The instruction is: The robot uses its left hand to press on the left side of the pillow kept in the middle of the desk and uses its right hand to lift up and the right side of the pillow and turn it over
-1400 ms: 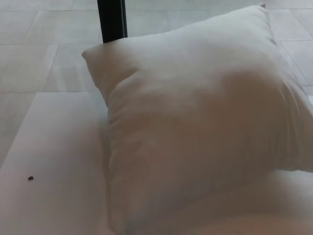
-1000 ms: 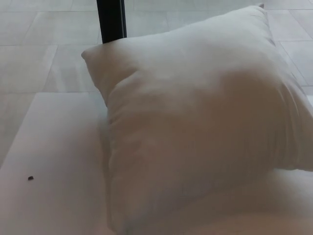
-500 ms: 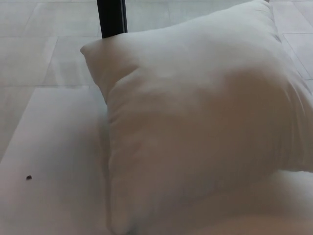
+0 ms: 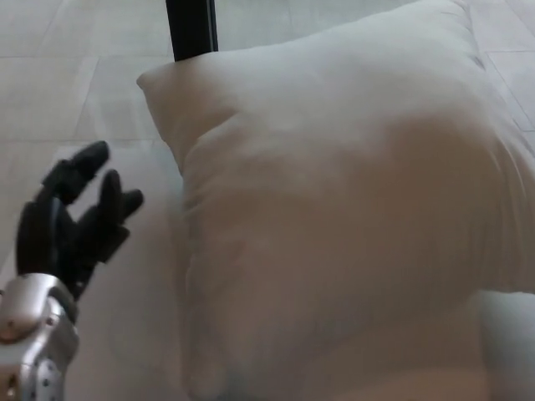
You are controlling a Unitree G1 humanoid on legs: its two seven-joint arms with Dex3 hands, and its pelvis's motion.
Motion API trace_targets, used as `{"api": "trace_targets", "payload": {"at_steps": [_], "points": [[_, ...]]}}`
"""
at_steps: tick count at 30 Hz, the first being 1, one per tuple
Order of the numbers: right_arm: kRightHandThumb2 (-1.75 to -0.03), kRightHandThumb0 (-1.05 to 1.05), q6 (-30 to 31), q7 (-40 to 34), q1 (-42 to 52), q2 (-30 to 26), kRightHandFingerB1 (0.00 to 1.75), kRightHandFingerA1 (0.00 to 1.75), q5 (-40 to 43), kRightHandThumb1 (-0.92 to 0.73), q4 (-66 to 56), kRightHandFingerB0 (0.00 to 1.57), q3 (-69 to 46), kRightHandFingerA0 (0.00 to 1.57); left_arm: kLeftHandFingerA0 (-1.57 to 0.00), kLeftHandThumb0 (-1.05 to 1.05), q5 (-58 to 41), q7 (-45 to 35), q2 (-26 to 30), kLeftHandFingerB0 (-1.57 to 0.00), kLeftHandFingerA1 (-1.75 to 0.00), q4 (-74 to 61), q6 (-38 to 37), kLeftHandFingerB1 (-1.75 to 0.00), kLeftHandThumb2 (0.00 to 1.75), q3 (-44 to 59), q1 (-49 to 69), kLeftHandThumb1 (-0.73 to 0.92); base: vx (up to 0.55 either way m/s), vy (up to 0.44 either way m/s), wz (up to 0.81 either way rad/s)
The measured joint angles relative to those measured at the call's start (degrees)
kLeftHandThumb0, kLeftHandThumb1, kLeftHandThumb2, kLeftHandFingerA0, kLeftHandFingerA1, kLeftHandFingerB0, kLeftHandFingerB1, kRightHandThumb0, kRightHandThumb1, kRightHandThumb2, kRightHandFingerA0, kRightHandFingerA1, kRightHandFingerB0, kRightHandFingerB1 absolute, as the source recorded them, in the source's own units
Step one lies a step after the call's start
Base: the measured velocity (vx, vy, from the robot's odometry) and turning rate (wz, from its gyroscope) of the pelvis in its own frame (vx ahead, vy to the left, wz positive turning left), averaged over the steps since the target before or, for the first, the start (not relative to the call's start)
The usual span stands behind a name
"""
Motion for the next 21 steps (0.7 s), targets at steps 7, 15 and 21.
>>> {"api": "trace_targets", "payload": {"at_steps": [7,15,21], "points": [[-0.68,-0.92,4.36,0.38,-0.55,1.54,0.27,0.44,-1.85,-0.91,-0.82,0.19,7.02,0.28,-0.17,-0.85,1.44,1.19,-2.68,0.00,-0.55,-0.21,4.35,-0.14,0.70,-8.45,3.42,0.92,0.00,0.000,0.00],[-0.71,-0.94,4.67,0.30,-1.08,1.69,0.29,0.45,-3.93,-0.92,0.42,0.18,10.33,0.29,-0.10,-0.94,2.23,2.22,-3.18,0.00,-0.59,-0.49,7.81,-0.09,1.15,-12.62,3.05,0.76,0.00,0.000,0.00],[-1.12,-0.91,5.12,0.29,-1.11,2.87,0.40,0.54,-5.24,-0.72,-0.26,0.09,12.12,0.22,0.00,-1.05,2.83,3.75,-4.54,0.00,-0.25,0.49,9.48,-0.08,1.20,-14.23,2.56,0.76,0.00,0.000,0.00]]}}
